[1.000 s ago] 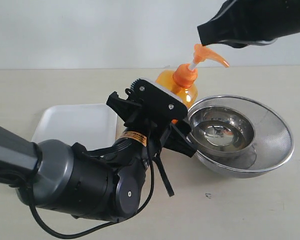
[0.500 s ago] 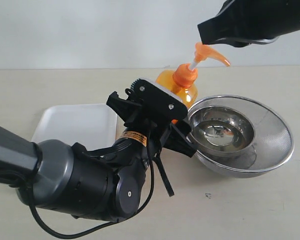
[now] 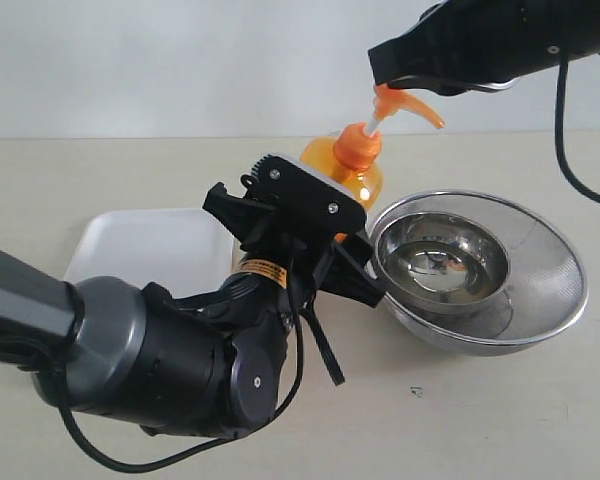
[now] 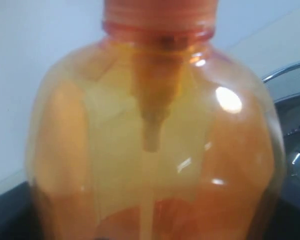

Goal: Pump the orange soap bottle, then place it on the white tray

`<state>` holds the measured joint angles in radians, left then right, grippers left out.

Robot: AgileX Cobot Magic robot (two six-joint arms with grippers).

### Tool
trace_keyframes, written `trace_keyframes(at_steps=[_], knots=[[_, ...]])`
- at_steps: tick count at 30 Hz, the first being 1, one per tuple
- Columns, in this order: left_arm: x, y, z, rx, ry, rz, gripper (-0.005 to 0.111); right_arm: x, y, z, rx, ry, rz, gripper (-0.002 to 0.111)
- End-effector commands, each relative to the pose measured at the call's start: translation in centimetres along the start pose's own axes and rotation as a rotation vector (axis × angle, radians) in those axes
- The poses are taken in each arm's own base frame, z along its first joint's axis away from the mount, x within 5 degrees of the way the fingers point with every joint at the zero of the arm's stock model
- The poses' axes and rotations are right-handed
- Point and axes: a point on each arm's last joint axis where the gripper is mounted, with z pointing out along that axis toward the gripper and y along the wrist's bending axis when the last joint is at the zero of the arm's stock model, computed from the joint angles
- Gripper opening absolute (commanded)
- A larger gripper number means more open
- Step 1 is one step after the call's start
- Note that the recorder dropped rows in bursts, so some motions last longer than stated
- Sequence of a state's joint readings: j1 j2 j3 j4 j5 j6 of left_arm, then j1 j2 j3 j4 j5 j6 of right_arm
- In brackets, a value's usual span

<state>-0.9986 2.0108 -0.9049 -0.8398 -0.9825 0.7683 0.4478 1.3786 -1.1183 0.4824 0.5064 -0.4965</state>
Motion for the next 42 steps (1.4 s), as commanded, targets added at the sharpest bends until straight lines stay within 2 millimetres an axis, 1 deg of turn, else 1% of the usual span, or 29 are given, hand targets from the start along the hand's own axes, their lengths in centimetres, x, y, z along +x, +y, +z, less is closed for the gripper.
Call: trace_keyframes(at_steps=[1,16,23,37,40,42], knots=[[0.9,-1.1,-0.1,0.071,0.044,0.012,0.005,2.6,0.0,2.2,-0.051,0.187,-0.009,0.0],[0.7,-1.2,0.0,0.069,0.033,0.013,0.005,3.0,0.2,2.2,-0.074,0.229,-0.014,0.0],[0.6,-1.2,0.1,0.073,0.034,0.01,0.005,3.6,0.1,3.2,-0.087,0.272,-0.014,0.0],[0.6,-1.2,0.1,0.07,0.037,0.007,0.005,3.4,0.0,3.2,-0.082,0.258,-0.016,0.0],[0.6,-1.2,0.1,0.07,0.037,0.007,0.005,3.2,0.0,3.0,-0.07,0.238,-0.025,0.0],[0.7,-1.2,0.1,0.066,0.041,-0.012,0.005,2.7,0.0,2.2,-0.056,0.196,-0.031,0.0]])
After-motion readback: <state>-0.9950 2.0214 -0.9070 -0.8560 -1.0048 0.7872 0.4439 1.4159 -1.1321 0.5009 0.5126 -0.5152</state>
